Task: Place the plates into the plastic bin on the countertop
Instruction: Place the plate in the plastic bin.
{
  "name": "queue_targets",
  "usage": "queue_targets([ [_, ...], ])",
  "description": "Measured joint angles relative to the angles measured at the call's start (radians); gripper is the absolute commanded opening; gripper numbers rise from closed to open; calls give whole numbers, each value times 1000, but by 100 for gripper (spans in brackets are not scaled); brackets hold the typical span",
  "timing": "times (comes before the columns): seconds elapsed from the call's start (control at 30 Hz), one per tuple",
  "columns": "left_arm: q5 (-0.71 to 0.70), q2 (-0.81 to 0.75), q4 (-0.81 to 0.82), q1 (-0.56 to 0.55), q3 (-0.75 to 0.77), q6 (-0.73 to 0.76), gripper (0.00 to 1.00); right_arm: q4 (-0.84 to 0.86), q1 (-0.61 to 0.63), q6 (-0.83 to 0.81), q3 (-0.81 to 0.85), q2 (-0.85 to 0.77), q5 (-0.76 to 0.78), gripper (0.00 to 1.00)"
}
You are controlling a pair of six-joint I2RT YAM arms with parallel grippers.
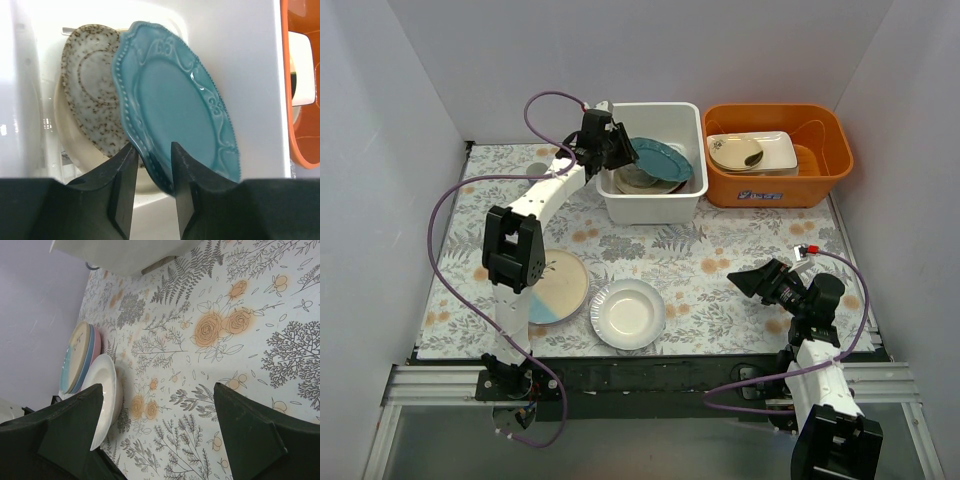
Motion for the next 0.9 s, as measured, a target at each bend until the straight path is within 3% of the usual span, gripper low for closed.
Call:
queue_targets([
  [0.23, -22, 0, -39, 9, 3, -5, 39, -8, 0, -2, 0, -11, -3, 98],
  [0.33, -26, 0, -57, 9, 3, -12, 46, -15, 0, -4, 0, -14, -4, 98],
  [0.5, -22, -1, -58, 9, 3, -31, 68, -21, 0, -5, 0, -15, -4, 98],
  [0.73, 23, -31, -55, 6, -20, -57, 76, -27, 0, -8, 0, -26, -7, 98],
  [0.9, 59, -100, -32, 6, -74, -67, 91, -31, 0, -13, 0, -55, -8, 98],
])
